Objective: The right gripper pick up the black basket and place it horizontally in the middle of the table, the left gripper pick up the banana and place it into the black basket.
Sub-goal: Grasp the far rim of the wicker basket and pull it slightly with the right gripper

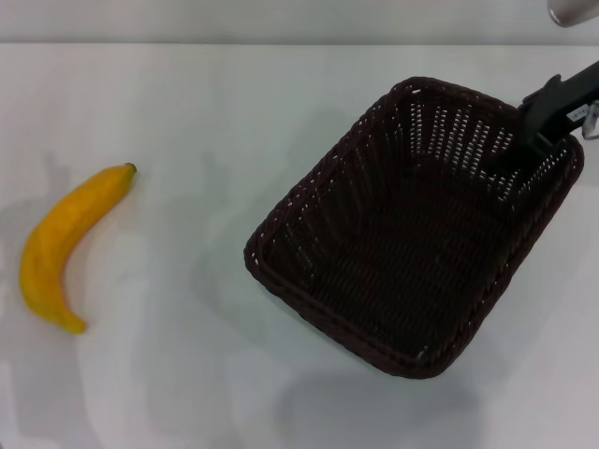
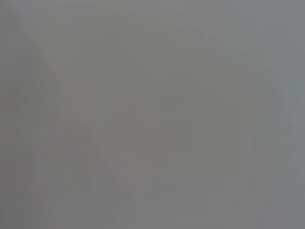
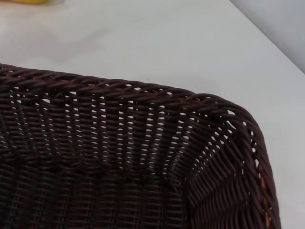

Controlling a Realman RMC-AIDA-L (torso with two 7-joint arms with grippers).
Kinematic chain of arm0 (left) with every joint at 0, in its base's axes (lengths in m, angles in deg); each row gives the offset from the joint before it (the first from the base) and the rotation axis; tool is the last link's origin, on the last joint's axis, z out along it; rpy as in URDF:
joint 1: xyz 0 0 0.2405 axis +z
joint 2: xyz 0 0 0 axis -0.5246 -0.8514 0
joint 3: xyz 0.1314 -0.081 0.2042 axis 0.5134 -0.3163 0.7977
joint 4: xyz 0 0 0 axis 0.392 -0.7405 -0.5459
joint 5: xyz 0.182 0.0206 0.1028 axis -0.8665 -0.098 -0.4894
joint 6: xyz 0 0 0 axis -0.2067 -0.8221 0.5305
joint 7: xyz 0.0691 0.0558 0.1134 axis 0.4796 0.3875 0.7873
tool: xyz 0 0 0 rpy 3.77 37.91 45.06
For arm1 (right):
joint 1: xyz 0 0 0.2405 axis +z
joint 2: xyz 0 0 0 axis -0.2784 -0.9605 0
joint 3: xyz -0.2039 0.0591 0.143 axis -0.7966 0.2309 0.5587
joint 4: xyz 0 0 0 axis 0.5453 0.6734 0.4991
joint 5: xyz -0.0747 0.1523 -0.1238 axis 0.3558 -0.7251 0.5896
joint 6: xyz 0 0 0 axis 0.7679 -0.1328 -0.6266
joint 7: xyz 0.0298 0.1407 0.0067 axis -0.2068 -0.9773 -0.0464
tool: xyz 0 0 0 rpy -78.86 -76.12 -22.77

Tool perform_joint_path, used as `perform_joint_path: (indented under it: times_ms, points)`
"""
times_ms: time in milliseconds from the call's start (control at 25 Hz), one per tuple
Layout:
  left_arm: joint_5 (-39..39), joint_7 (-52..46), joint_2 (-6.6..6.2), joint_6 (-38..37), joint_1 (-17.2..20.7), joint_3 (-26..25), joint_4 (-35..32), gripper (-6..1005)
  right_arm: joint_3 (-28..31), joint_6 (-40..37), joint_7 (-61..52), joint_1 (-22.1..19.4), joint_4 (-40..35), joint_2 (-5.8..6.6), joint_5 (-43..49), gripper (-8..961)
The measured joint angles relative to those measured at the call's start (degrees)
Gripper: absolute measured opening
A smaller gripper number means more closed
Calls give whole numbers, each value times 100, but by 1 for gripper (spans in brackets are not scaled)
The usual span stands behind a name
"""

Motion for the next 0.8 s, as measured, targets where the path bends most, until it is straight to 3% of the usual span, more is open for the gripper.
perform_joint_path:
  times_ms: [440, 800]
  points:
    - [0, -31, 0, -1, 0, 0, 51, 889, -144, 8, -115, 4, -1, -59, 274, 663]
    - [-17, -75, 0, -1, 0, -1, 61, 890, -334, 69, -275, 8, -97, -144, 577, 557]
